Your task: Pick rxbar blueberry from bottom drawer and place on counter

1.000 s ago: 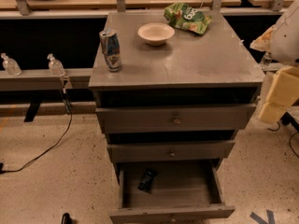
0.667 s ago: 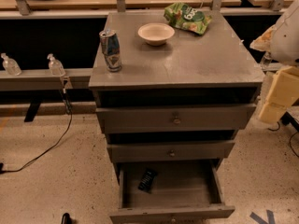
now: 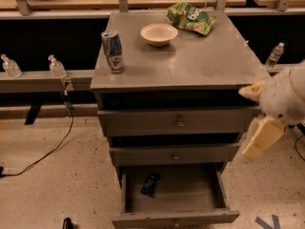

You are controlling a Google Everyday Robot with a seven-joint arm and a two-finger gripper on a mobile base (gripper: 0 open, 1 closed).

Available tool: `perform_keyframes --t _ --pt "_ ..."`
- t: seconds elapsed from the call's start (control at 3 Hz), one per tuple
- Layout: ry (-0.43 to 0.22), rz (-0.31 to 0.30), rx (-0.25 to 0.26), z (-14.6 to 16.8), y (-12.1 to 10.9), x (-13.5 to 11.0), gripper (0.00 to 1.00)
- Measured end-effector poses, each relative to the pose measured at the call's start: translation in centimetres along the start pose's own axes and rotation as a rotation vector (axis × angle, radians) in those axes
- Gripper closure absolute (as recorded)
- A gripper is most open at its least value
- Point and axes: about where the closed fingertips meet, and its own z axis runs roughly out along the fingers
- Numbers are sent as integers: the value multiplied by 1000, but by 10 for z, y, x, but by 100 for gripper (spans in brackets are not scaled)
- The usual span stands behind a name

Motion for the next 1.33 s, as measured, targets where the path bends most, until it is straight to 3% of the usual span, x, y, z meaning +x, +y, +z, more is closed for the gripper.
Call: perform_keyframes --t 0.33,0.67,1.33 --pt "-255 72 -42 76 -8 11 0" --pt "-375 128 -56 97 -17 2 0" --pt "-386 122 -81 109 -18 -1 0"
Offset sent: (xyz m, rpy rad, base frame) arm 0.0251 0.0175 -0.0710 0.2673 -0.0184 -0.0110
